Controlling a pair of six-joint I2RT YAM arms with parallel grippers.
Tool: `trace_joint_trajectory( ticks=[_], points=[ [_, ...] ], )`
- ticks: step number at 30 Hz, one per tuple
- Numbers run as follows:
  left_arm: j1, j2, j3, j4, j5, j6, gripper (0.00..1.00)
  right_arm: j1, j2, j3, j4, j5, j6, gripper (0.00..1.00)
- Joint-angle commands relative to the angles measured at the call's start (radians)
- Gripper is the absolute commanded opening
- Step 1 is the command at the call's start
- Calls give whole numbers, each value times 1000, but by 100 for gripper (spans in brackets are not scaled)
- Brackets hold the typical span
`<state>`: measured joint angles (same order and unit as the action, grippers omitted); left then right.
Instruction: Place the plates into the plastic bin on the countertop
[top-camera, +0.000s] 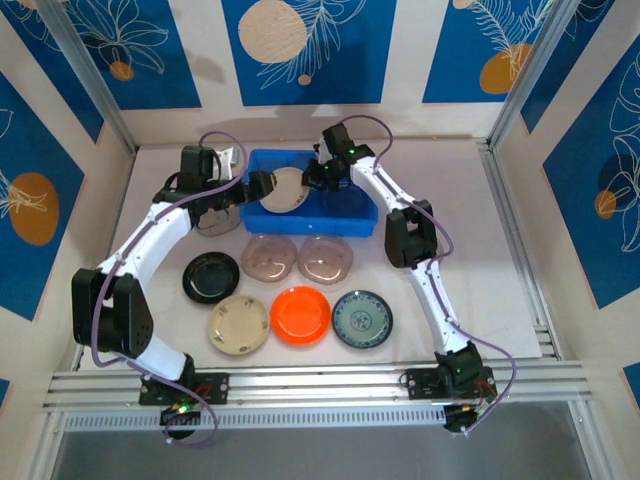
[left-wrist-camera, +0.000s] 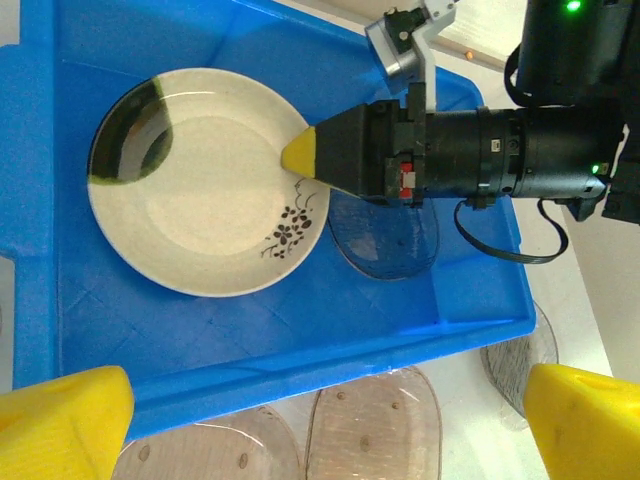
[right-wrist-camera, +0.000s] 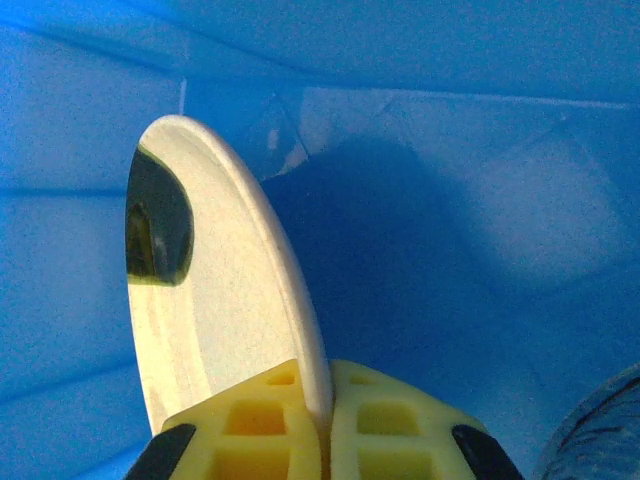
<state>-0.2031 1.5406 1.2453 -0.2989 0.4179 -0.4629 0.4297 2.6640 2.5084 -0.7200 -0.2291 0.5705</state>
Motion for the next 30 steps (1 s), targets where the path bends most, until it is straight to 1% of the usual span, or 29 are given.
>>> trace_joint_trajectory(
  ticks=[1,4,6,9,11,14,18,22,25,30],
  points=[
    [15,-22,-10,11,26,0,99,6,25,35,-48,9,0,0],
    [15,-18,-13,10,25,0,99,8,27,35,-47,22,-1,0],
    [15,-18,-18,13,27,0,99,9,28,40,-53,29,-1,4],
    [16,-17,-21,16,24,0,99,11,27,50,-66,42,-8,14],
    [15,-16,-20,14,22,1,99,12,24,55,-74,50,-10,23],
    [15,-16,-21,17,21,0,99,14,18,59,-84,65,-18,29],
    [16,-17,-24,18,21,-1,99,18,1,63,-104,105,-38,33],
    [16,-16,-23,19,12,2,99,17,-15,64,-117,126,-52,33],
    [17,-15,-20,14,-9,10,100,15,-37,62,-117,121,-54,33],
    [25,-16,-12,4,-47,28,100,14,-123,20,-76,83,-61,33]
  ],
)
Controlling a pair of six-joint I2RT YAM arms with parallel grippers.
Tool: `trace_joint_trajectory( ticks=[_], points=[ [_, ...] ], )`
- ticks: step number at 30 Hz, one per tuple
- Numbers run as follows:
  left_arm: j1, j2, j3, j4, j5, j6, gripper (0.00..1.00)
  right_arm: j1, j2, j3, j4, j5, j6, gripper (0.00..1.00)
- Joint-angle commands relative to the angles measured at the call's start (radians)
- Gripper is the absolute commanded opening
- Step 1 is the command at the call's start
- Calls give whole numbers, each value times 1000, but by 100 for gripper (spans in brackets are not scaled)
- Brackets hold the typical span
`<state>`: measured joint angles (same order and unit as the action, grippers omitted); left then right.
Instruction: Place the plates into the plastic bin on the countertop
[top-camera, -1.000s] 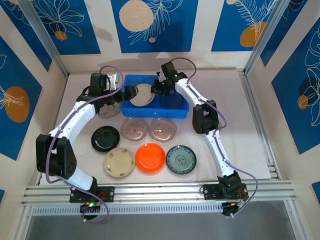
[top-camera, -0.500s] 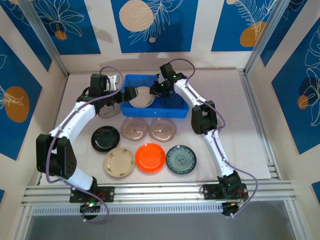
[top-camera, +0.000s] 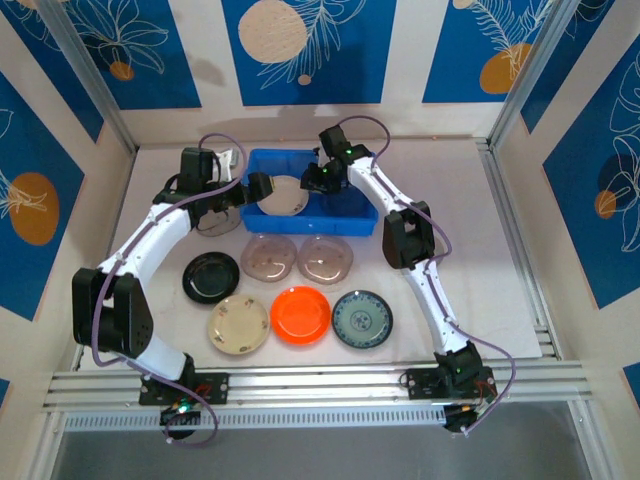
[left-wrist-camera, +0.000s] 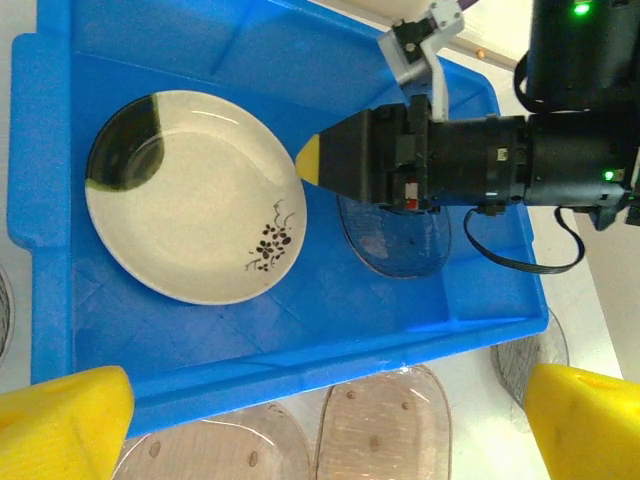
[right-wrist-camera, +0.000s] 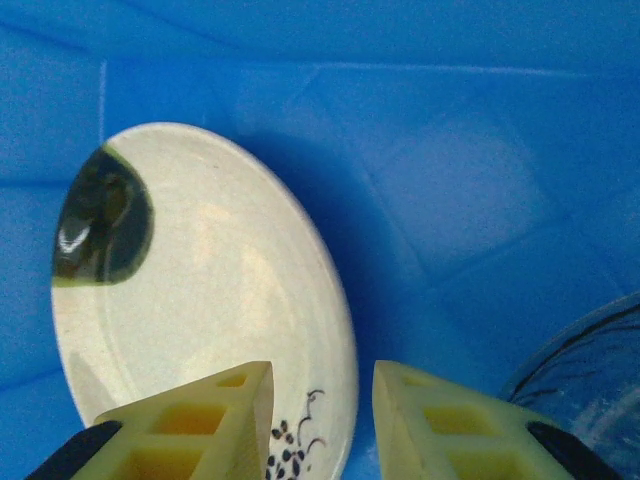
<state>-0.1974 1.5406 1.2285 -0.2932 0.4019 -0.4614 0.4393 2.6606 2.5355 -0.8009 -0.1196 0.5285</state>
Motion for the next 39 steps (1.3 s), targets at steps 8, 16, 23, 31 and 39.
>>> trace_joint_trajectory(
  ticks=[8,16,23,31,39],
  points=[
    [98,-31,-33,11,-130,18,100,3,-359,-175,110,-134,-30,33],
    [197,-41,-104,9,-242,12,93,15,-616,-495,223,-128,-56,33],
    [274,1,-136,-30,-287,50,86,2,-667,-633,282,-111,-51,32],
    [364,47,-273,129,-206,-35,77,0,-625,-616,268,-119,-38,31],
    [395,161,-287,226,-158,-95,65,-1,-616,-606,253,-111,-41,31]
  ],
)
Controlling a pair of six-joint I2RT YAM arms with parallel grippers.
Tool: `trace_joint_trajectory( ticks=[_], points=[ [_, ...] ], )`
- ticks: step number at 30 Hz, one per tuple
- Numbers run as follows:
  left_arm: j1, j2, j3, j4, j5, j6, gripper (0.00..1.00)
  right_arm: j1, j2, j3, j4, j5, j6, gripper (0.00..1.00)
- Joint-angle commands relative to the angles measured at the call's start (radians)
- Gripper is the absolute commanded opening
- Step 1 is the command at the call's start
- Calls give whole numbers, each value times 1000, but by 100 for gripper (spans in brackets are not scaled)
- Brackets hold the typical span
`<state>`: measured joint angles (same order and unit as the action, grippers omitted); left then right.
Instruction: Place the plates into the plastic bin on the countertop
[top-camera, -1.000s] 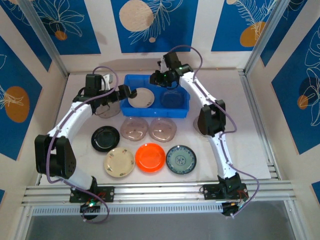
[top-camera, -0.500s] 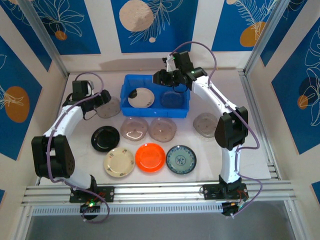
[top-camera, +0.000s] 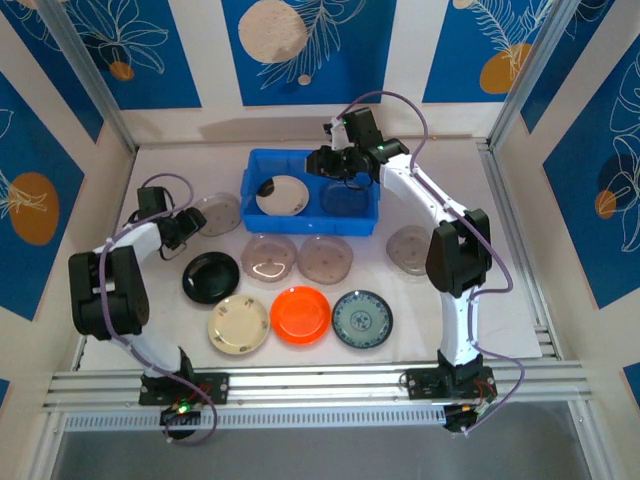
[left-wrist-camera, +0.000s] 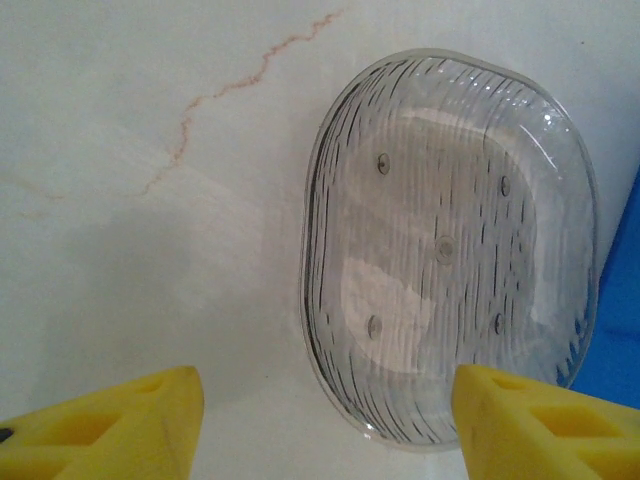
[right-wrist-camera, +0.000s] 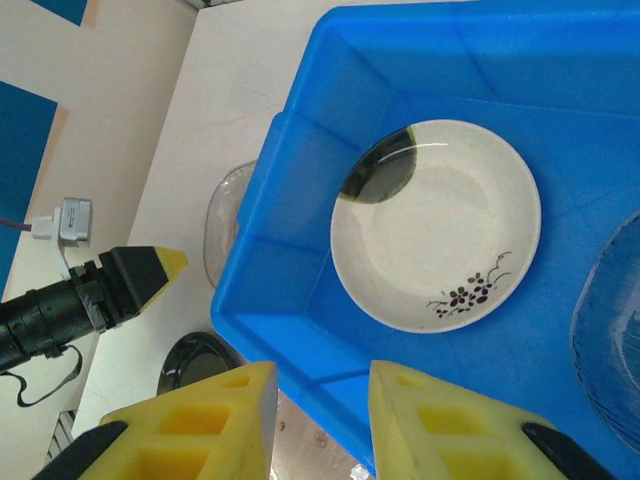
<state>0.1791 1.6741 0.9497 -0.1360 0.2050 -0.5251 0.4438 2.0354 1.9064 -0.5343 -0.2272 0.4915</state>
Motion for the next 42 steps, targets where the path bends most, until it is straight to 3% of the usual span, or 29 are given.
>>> trace_joint_trajectory(
  ticks=[1,18,42],
  points=[
    [22,39,-6,77,45,-39,65,-5,9,23,-17,0,-5,31],
    [31,157,21,147,72,-97,35,-8,18,16,-23,9,2,28],
    [25,195,94,142,106,-128,31,-13,26,-14,16,5,20,26]
  ],
)
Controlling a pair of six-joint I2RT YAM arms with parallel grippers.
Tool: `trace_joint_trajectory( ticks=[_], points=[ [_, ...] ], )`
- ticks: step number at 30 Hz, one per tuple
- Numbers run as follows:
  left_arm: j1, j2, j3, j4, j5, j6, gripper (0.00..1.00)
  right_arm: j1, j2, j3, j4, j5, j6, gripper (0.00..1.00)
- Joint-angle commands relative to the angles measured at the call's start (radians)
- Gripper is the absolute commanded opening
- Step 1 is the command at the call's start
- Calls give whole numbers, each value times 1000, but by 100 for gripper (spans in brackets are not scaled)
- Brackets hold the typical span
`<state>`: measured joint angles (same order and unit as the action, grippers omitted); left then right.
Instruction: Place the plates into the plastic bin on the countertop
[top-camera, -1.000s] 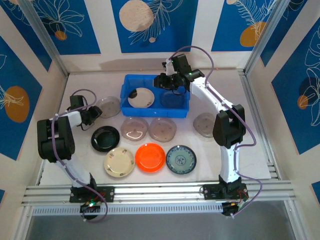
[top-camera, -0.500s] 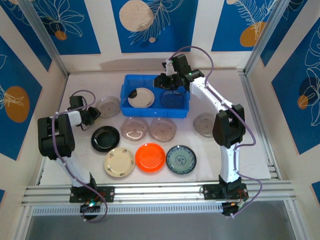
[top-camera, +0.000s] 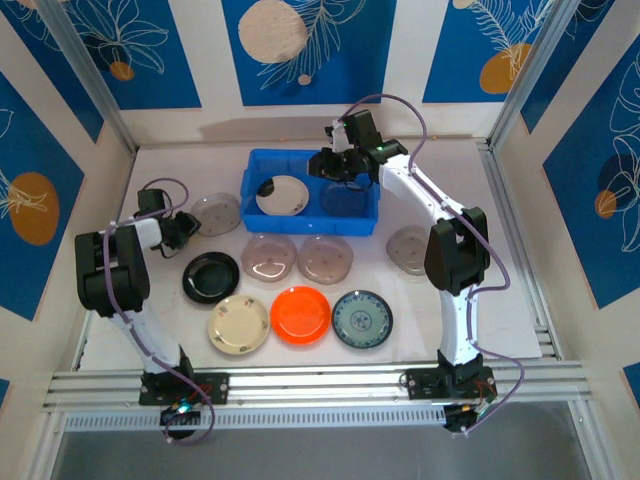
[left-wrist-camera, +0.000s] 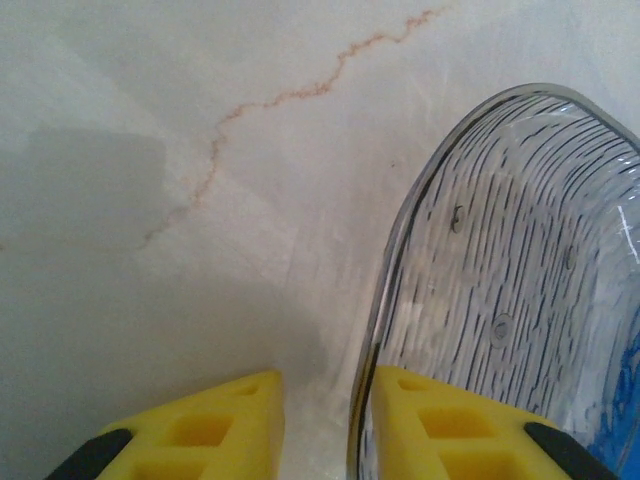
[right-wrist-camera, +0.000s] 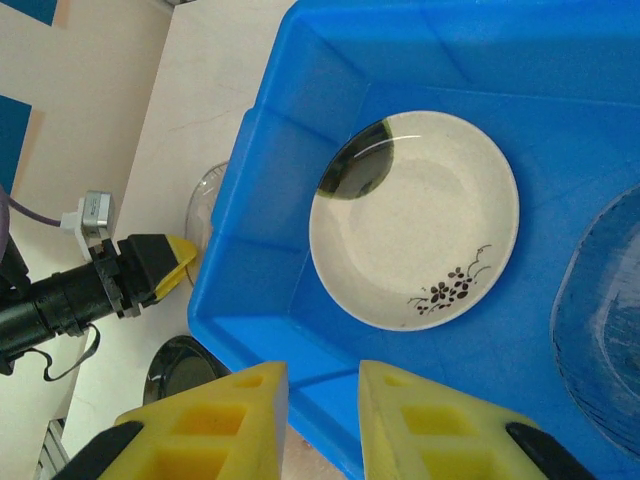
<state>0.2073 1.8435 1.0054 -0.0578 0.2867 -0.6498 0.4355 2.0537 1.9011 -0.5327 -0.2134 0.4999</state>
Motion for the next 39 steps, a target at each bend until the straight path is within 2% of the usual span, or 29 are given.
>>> trace_joint_trajectory(
  ticks=[1,16,22,26,30,34,39],
  points=[
    [-4,26,38,64,25,-3,30,-4,9,-9,17,-10,14,26],
    [-37,88,72,59,23,-8,25,-24,25,-11,16,-24,23,26],
    [-40,96,81,60,24,-10,15,-27,17,-22,18,-30,25,26],
    [-40,92,81,62,22,-11,0,-27,13,-25,17,-29,24,26],
    [-40,84,81,58,20,-9,0,-26,6,-26,13,-32,25,26],
    [-39,11,61,23,-42,19,0,-23,-11,-32,11,-33,18,26],
    [-39,-165,71,-118,-234,100,0,-18,-73,-67,28,-20,8,26]
  ],
)
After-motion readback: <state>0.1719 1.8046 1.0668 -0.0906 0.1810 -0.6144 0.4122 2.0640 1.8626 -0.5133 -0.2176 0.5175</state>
